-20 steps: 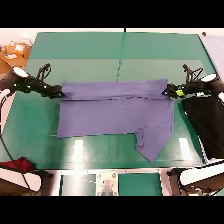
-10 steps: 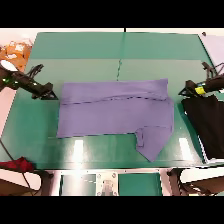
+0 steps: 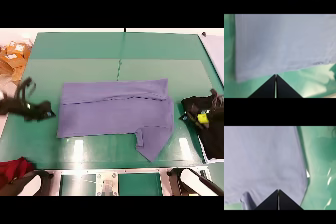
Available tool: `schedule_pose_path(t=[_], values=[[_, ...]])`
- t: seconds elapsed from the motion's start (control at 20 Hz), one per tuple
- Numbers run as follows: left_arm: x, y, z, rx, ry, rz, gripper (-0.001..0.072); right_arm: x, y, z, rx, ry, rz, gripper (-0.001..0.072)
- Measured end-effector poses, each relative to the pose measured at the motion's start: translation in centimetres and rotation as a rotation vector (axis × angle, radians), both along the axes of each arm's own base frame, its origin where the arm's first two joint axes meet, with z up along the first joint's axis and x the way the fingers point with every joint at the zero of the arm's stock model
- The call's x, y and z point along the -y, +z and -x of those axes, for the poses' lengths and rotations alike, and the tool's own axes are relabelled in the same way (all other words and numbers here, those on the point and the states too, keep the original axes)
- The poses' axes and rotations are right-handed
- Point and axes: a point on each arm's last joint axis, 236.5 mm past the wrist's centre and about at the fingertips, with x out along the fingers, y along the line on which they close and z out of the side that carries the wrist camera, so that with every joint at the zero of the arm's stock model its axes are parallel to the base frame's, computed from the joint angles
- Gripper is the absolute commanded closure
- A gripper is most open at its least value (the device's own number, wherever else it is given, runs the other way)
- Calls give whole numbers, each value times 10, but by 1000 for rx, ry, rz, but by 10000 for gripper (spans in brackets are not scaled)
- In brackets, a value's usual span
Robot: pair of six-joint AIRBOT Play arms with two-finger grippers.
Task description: Fold the shirts.
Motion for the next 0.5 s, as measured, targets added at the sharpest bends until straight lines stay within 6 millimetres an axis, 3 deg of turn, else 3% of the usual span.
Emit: schedule_pose_path(t=[0.05,0.1,0.3,0.5], values=[[8,-11,16,3,40,21,273,-8,-7,12,-10,-19,-5,315],[18,-24,30,1,77,49,272,-14,-15,23,-26,-34,-14,284],[41,-62,60,-30,171,122,271,-32,-41,52,-92,-92,-50,322],[50,-79,62,-20,257,150,272,-34,-54,66,-136,-130,-46,320]])
